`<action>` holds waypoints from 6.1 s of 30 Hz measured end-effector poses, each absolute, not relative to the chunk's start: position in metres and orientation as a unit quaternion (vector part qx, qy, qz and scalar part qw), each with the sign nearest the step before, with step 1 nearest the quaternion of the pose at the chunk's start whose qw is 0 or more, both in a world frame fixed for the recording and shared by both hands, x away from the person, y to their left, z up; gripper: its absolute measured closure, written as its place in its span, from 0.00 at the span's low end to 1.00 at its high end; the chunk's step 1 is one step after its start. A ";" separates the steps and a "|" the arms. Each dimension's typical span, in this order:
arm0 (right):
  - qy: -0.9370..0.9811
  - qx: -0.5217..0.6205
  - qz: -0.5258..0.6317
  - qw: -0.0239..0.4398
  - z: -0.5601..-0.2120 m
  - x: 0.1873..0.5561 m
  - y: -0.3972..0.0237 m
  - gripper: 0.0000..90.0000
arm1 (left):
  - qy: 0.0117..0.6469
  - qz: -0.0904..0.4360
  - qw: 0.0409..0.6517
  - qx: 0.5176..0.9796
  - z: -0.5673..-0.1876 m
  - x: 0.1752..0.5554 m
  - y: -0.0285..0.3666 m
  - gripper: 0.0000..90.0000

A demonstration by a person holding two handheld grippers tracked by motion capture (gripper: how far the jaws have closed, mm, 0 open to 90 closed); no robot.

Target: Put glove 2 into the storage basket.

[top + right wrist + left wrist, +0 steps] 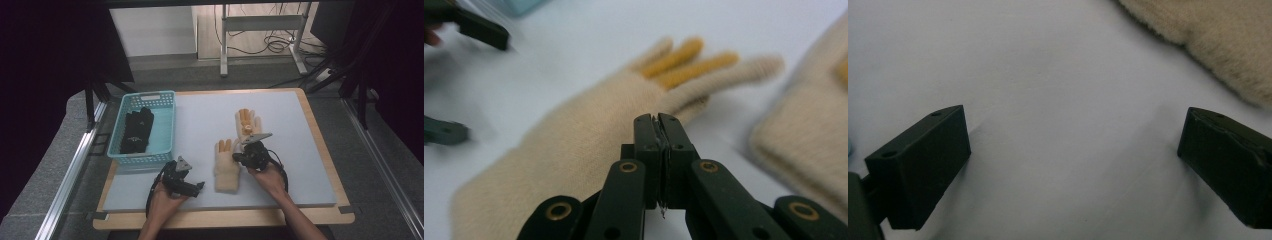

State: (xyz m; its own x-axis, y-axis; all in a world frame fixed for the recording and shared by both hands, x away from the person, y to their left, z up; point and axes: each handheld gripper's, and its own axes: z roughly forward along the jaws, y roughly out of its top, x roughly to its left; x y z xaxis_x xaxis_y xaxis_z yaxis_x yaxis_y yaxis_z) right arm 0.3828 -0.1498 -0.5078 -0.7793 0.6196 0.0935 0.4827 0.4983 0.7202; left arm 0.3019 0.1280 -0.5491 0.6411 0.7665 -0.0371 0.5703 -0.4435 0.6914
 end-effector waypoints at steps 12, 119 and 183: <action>0.835 0.354 0.401 0.132 -0.495 0.389 -0.185 0.78 | 0.399 0.142 0.344 0.838 -0.549 0.302 0.128 0.01; 0.837 0.366 0.386 0.128 -0.485 0.365 -0.185 0.75 | 0.398 0.142 0.344 0.839 -0.549 0.302 0.128 0.01; 0.887 0.255 0.374 0.088 -0.531 0.337 -0.122 0.87 | 0.414 0.145 0.347 0.829 -0.551 0.294 0.163 0.02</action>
State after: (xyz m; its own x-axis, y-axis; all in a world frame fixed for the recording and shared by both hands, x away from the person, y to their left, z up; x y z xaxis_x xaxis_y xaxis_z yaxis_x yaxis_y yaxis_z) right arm 0.3373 -0.1221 -0.5306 -0.8543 0.5187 0.0341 0.3869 0.5906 0.7081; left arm 0.2940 0.1627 -0.5512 0.6160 0.7864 -0.0461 0.5853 -0.4178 0.6949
